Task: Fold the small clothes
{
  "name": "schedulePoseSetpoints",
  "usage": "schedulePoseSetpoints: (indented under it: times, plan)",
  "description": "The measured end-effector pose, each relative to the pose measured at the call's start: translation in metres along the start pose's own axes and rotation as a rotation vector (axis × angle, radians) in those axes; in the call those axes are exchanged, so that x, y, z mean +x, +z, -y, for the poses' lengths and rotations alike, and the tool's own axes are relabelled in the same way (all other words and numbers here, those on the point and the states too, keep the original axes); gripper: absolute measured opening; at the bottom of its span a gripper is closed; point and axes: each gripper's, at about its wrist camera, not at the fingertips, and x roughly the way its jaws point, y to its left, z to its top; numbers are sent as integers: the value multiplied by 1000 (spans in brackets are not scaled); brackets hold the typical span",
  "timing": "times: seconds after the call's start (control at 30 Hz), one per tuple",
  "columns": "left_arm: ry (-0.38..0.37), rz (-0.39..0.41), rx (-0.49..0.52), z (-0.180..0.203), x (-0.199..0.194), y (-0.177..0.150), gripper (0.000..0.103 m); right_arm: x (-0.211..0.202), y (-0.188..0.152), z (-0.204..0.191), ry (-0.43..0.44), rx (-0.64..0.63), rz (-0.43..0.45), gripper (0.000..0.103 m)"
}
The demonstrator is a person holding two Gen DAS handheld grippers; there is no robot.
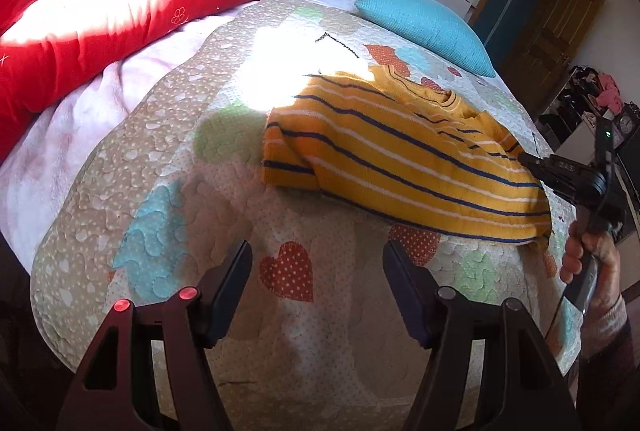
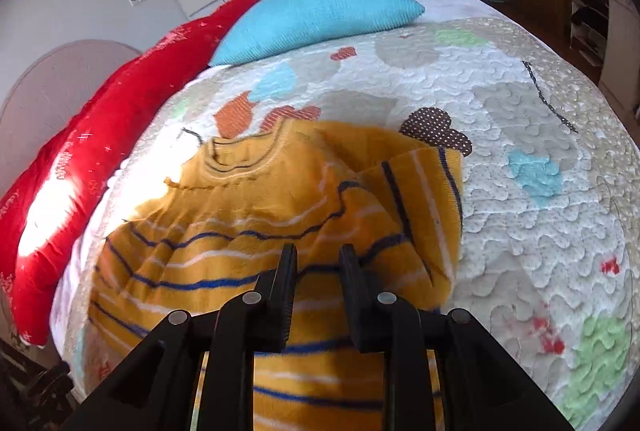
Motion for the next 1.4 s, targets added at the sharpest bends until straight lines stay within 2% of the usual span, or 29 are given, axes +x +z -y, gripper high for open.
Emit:
schedulePoseSetpoints:
  times: [0.03, 0.1, 0.17, 0.2, 0.23, 0.37, 0.47, 0.53, 0.57, 0.6, 0.63, 0.73, 0.77, 0.87, 0.97, 1.1, 1.23, 1.27, 1.33, 1.4]
  plan:
    - [13, 3, 4, -1, -2, -3, 67, 15, 2, 6, -38, 10, -30, 37]
    - [41, 9, 12, -4, -6, -7, 69, 34, 2, 18, -73, 23, -63, 37]
    - [59, 17, 18, -7, -10, -10, 69, 30, 5, 6, -140, -38, -70, 37]
    - [65, 20, 19, -9, -11, -11, 69, 22, 6, -5, -198, -69, -52, 38]
    - [69, 22, 18, -11, -12, -12, 69, 10, 5, -15, -216, -86, -8, 43]
    - [62, 21, 0, -16, -8, -14, 70, -18, -3, -60, -66, -158, 77, 43]
    - [53, 7, -9, -14, -5, -16, 70, -15, -18, -96, 14, -232, 73, 43]
    - [49, 9, -3, -13, -7, -18, 70, 5, -31, -118, 6, -286, 25, 44]
    - [52, 12, 0, -13, -9, -19, 70, 17, -37, -125, -5, -301, -9, 46]
    - [56, 17, 2, -14, -11, -20, 70, 32, -44, -128, -21, -308, -50, 53]
    - [61, 22, 2, -15, -14, -20, 70, 48, -48, -128, -41, -311, -97, 54]
    - [74, 43, -13, -27, -22, -20, 71, 39, -50, -137, -99, -337, -54, 54]
    - [76, 51, -23, -32, -24, -20, 73, 28, -51, -142, -84, -341, -26, 54]
    - [78, 65, -61, -49, -27, -18, 75, -5, -59, -169, 50, -415, 35, 54]
    - [73, 76, -108, -66, -28, -18, 75, -14, -78, -209, 193, -522, 1, 54]
    - [75, 92, -157, -88, -35, -21, 75, -5, -117, -268, 205, -753, -1, 54]
    - [92, 112, -195, -110, -45, -27, 75, 18, -140, -310, 212, -859, -37, 53]
    - [95, 117, -202, -115, -46, -28, 75, 27, -144, -316, 183, -883, -40, 51]
    - [98, 123, -218, -124, -49, -30, 75, 51, -149, -327, 85, -923, -73, 7]
    - [95, 129, -237, -133, -52, -31, 75, 67, -146, -331, 72, -882, -120, 6]
